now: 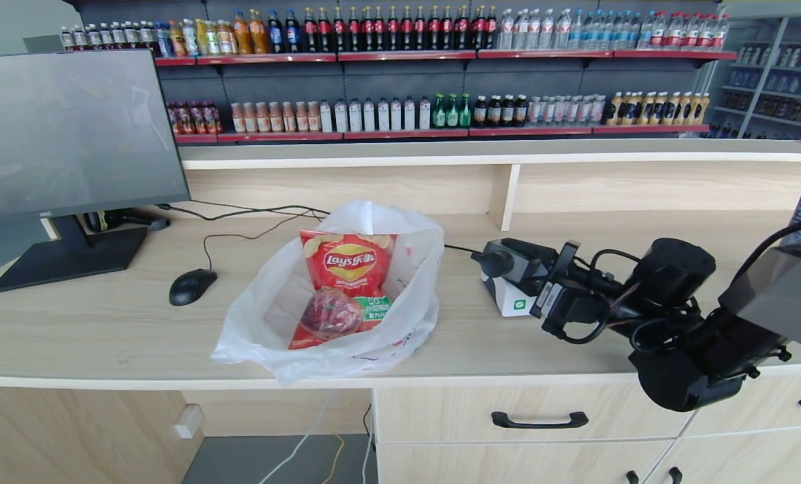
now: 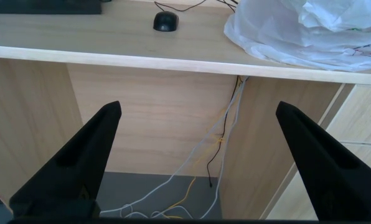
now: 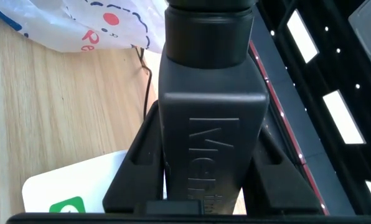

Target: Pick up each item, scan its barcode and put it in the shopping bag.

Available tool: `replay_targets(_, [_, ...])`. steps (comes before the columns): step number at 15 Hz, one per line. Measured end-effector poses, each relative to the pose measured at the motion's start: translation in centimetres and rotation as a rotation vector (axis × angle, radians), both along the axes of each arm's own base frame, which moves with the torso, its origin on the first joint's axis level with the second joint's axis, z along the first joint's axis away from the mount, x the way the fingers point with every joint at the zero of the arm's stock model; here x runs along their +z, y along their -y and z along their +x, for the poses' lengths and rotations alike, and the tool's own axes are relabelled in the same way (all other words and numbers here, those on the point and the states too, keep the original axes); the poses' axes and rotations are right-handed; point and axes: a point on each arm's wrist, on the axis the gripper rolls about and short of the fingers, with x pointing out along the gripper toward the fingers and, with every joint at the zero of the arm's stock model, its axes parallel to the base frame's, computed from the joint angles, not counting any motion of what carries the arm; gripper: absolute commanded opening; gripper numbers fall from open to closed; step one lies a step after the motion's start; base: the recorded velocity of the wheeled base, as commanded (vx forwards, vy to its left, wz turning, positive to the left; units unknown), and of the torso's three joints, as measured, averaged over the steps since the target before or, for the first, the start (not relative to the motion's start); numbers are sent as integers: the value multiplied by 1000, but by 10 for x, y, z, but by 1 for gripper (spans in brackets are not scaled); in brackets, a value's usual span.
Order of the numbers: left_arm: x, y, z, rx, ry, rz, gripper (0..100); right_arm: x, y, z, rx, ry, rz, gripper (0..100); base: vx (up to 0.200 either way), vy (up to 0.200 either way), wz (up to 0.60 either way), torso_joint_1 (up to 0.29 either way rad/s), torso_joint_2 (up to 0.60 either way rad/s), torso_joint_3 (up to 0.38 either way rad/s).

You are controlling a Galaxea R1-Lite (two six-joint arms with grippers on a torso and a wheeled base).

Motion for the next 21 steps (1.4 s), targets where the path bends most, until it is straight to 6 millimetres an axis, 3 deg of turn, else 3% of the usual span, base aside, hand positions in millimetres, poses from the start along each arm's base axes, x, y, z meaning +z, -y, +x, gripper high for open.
replay_targets(4, [0, 0, 0, 0, 0, -1, 100, 13, -5, -8, 21, 14, 19, 0, 0, 0, 0, 0, 0, 0])
replay_targets(9, [0, 0, 0, 0, 0, 1, 100, 32, -19, -34, 91, -27, 76, 0, 0, 0, 0, 0, 0, 0])
replay_targets(15, [0, 0, 0, -2, 0, 7, 100, 78, -61, -89, 123, -90, 299, 0, 0, 0, 0, 0, 0, 0])
replay_targets(21, [0, 0, 0, -2, 0, 6, 100, 69, -54, -148, 89, -537, 638, 0, 0, 0, 0, 0, 0, 0])
